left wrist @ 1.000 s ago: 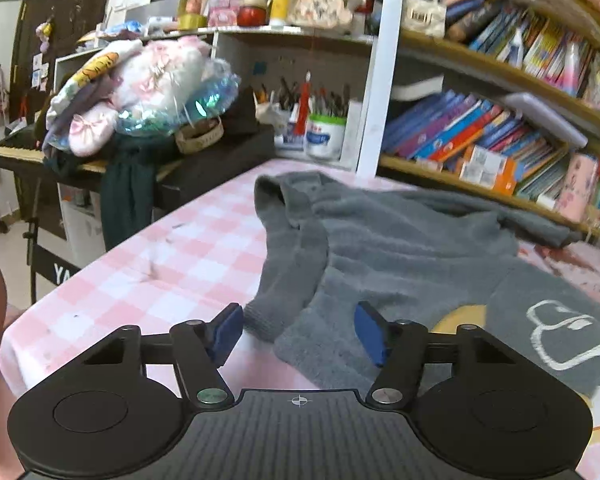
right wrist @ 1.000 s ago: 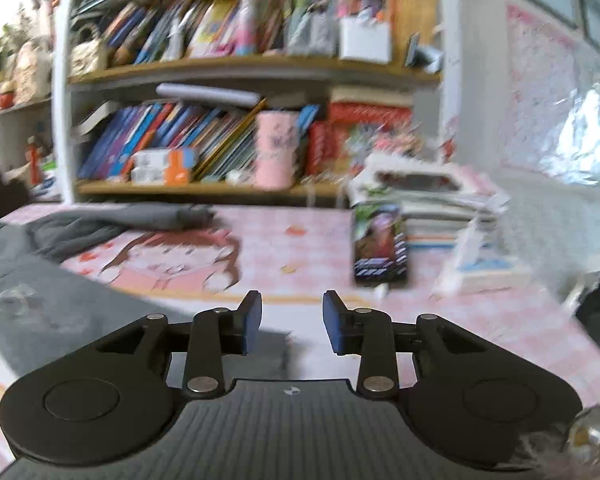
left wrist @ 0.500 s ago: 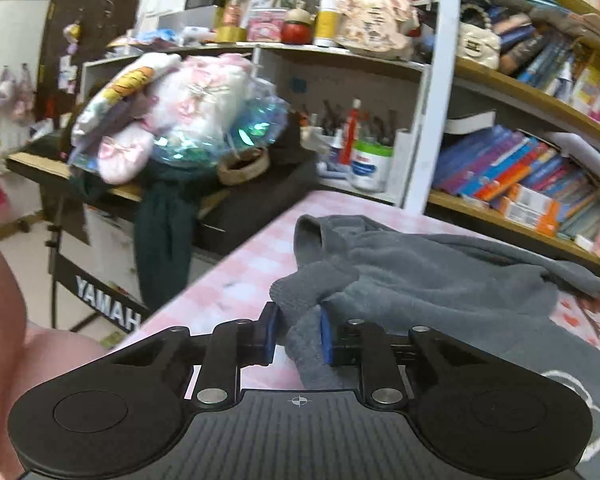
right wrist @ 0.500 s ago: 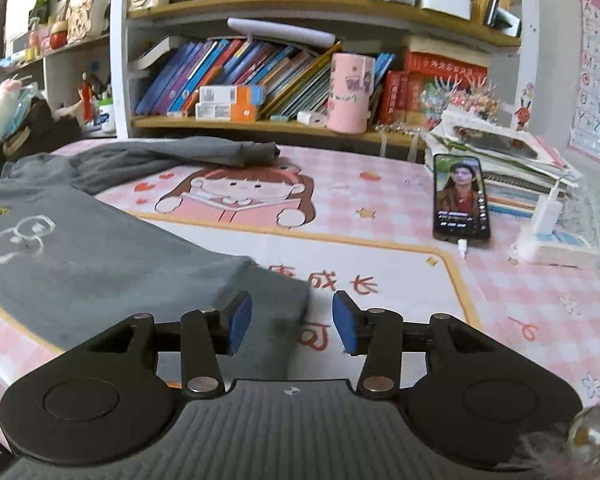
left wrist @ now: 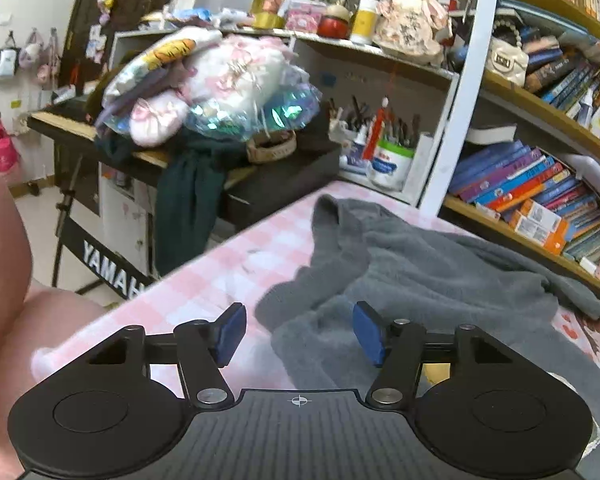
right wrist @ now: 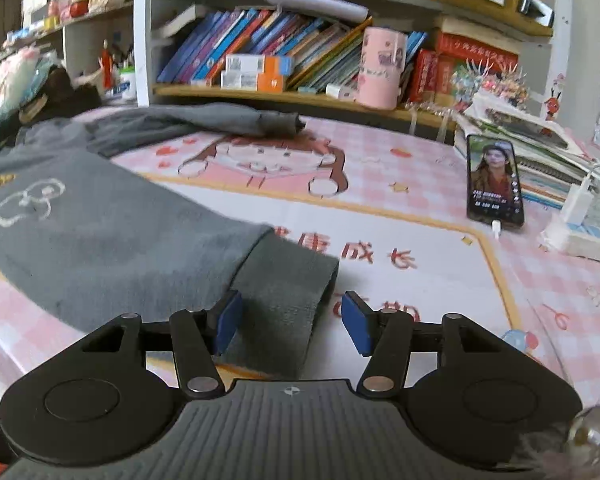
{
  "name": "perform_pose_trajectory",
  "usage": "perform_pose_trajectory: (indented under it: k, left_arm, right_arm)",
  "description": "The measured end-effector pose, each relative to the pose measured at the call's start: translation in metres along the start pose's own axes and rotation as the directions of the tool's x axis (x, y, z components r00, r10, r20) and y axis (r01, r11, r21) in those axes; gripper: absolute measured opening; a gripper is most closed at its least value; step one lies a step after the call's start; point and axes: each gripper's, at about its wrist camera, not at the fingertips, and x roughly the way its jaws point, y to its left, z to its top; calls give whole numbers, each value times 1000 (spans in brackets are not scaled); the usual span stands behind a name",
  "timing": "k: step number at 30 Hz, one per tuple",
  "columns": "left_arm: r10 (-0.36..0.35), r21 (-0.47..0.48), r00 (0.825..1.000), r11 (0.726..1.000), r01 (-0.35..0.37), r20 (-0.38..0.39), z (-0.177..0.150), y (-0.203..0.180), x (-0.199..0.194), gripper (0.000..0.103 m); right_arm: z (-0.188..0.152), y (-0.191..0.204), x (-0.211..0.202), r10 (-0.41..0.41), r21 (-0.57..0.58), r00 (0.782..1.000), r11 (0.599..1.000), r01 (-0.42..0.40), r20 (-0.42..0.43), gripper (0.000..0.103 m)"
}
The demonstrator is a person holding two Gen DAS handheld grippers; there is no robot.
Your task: Fold clothes
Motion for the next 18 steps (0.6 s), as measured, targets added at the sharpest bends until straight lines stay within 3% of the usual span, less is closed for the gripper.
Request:
perform_pose_trajectory:
  k: [2, 3, 5, 7, 10, 13, 16, 18]
  left_arm:
    - [-6, 5, 1000, 1000, 6, -13, -3, -3, 4, 50]
    - [-6, 12, 1000, 1000, 6, -16, -5, -5, 5, 33]
    - [5, 36, 1000, 999, -4, -9, -7, -8, 5, 9]
    - [4, 51, 1000, 999, -5, 11, -8, -8, 3, 8]
    - [28, 46, 1000, 999, -28, 4, -8, -4, 4, 11]
    - [58, 74, 998, 996, -58, 3, -9, -6, 3, 23]
    - [108, 103, 992, 988, -114, 63, -9, -14, -10, 40]
    - [109, 102, 987, 987, -121, 120, -6, -21, -24, 60]
  right_arm:
    - [-2, -3, 3, 1, 3, 1000, 1000, -1, -17, 51]
    - [-2, -5, 4, -1, 6, 1000, 1000, 1, -20, 51]
    - [-2, -8, 5, -19, 8, 1000, 1000, 19, -25, 51]
    - [-2, -12, 5, -40, 13, 999, 999, 41, -24, 52]
    - [-4, -13, 4, -42, 15, 999, 999, 42, -23, 52]
    - [-4, -11, 3, -50, 3, 999, 999, 50, -21, 52]
    - [-4, -11, 3, -48, 8, 999, 999, 48, -18, 52]
    - [-4, -10, 1, -48, 9, 999, 999, 48, -6, 53]
